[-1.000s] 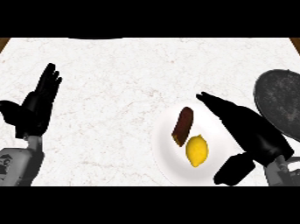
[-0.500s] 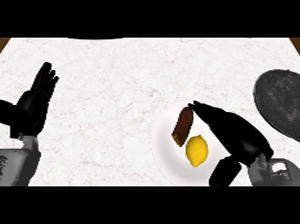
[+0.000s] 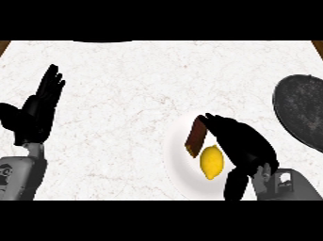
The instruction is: Pick the lemon from the plate and place it in the pan
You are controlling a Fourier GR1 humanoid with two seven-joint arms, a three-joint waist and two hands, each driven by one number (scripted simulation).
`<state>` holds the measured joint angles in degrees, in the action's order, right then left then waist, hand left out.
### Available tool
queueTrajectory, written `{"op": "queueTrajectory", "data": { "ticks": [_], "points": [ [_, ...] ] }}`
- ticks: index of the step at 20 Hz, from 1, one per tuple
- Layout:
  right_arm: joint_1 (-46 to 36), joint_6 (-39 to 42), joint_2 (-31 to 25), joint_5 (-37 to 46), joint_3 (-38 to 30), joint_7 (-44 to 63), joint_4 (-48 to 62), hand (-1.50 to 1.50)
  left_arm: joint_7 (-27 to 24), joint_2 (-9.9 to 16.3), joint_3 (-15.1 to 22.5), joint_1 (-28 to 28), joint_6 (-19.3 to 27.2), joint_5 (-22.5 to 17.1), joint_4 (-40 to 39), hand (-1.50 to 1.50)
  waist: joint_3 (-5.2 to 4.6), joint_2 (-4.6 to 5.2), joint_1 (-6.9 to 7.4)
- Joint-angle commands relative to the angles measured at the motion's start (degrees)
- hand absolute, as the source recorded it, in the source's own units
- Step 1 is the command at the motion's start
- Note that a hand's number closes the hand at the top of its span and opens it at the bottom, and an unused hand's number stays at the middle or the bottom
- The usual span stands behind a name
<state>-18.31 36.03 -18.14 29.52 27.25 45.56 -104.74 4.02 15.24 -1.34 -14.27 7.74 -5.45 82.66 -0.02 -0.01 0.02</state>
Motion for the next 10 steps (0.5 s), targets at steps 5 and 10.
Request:
{"op": "queueTrajectory", "data": {
  "ticks": [5,10],
  "points": [
    [1.44,-1.60,4.52,8.15,2.78,-3.03,9.00,-1.50,4.14,-0.42,-1.36,-1.74,-0.39,0.57,2.26,0.00,0.03,0.03,0.11],
    [1.21,3.19,4.13,8.44,-1.52,-5.47,8.48,-1.50,3.88,-0.48,-2.58,-0.02,-2.43,0.92,3.76,0.00,0.02,0.00,0.05]
  ]
}}
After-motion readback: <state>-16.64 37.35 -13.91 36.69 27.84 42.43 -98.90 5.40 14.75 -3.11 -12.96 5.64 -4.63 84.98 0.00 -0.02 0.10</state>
